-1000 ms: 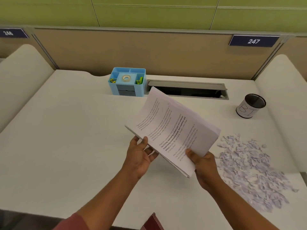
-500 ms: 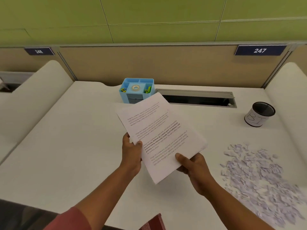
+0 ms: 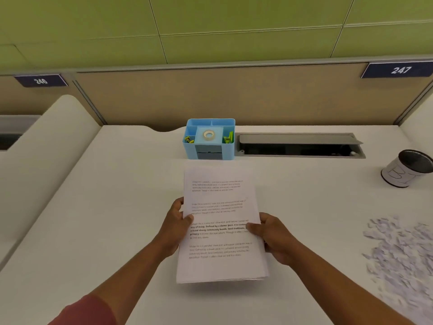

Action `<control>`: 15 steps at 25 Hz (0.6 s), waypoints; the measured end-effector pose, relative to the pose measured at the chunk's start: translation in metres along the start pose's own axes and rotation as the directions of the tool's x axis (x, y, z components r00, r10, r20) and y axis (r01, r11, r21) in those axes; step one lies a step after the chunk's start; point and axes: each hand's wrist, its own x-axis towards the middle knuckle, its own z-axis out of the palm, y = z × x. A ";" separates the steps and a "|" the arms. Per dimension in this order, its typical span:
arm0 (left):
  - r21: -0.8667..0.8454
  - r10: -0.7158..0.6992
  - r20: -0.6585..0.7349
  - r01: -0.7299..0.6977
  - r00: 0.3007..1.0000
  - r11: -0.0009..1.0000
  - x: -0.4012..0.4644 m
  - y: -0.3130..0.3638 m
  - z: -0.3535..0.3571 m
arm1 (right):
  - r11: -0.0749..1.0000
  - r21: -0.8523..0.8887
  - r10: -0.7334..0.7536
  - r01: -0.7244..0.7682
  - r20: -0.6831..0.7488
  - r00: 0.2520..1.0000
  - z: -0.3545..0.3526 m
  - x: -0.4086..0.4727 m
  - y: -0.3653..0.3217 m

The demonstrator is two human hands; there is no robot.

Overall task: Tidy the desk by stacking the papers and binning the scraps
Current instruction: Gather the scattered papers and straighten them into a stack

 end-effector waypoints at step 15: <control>0.279 -0.214 0.224 0.148 0.951 0.949 0.098 -0.015 -0.080 | 0.990 0.112 0.111 -0.084 -0.267 0.957 0.065 0.118 -0.008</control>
